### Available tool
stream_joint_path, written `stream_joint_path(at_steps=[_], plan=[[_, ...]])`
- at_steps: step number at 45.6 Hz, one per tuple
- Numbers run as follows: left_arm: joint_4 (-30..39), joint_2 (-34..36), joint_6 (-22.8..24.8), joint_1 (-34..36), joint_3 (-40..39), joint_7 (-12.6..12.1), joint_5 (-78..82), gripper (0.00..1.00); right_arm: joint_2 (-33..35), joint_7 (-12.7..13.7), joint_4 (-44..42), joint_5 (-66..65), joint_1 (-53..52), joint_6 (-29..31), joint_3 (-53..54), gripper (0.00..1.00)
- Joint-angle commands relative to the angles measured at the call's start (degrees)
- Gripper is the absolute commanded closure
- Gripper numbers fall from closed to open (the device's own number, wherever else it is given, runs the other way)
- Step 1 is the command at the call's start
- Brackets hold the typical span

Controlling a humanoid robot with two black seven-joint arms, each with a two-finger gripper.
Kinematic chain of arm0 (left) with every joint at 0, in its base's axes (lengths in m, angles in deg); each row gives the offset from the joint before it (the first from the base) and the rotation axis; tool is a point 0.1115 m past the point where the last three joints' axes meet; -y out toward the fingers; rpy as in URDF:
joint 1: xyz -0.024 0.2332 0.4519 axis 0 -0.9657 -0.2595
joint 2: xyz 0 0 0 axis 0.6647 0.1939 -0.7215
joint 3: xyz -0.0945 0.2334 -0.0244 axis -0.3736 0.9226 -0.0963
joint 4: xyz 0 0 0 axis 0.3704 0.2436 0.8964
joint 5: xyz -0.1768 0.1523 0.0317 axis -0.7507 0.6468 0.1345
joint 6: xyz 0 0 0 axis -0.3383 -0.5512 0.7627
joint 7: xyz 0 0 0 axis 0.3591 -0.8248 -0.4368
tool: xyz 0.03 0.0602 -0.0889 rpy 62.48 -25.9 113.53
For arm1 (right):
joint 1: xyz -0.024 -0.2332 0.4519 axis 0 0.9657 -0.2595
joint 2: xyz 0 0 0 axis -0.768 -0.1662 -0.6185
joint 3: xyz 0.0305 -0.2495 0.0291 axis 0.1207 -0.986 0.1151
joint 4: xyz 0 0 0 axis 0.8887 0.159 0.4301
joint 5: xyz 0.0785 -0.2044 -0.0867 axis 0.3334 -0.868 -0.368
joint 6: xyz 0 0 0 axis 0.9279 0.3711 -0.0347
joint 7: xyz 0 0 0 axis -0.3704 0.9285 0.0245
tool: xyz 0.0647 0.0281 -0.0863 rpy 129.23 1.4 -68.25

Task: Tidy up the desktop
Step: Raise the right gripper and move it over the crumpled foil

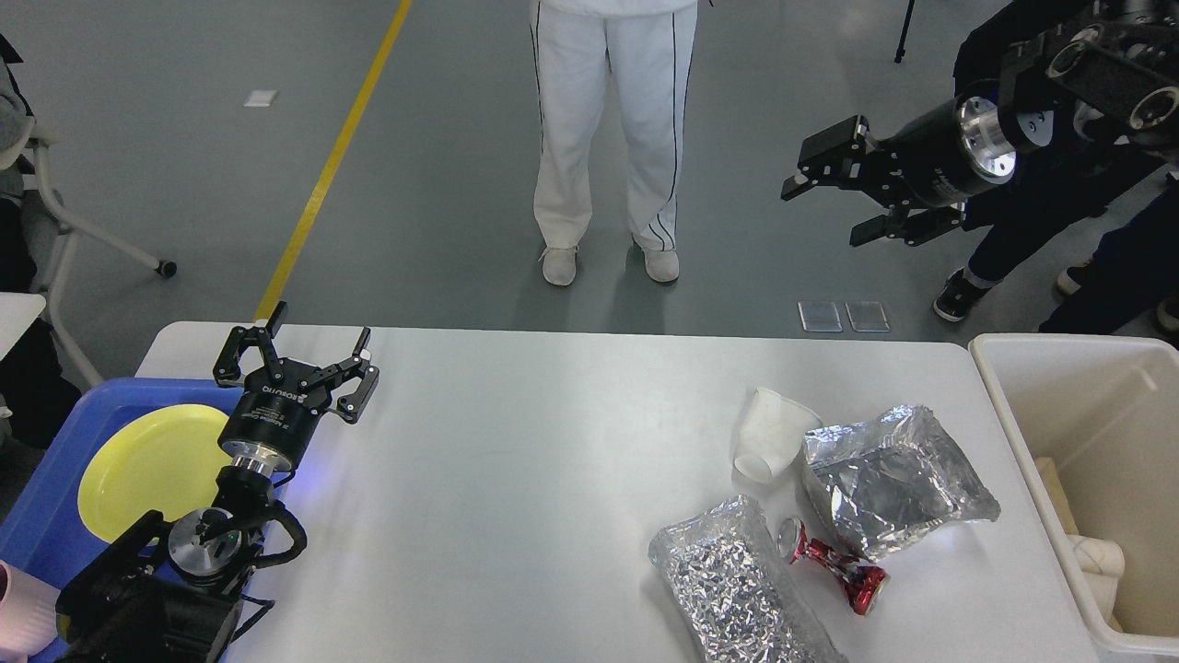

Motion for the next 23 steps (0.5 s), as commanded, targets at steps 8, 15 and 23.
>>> stream_joint_path(at_steps=[8, 15, 23], plan=[[0.0, 0.0, 0.0, 0.0, 0.0, 0.0, 0.0, 0.04, -6.6, 6.8, 28.6, 3.4, -12.2, -13.5, -7.0, 0.0], [0.0, 0.0, 0.0, 0.0, 0.0, 0.0, 0.0, 0.04, -6.6, 6.9, 27.7, 3.7, -11.3, -17.4, -9.1, 0.0], [0.0, 0.0, 0.0, 0.0, 0.0, 0.0, 0.0, 0.04, -3.9, 6.9, 26.6, 3.7, -8.6, -21.7, -11.9, 0.0]])
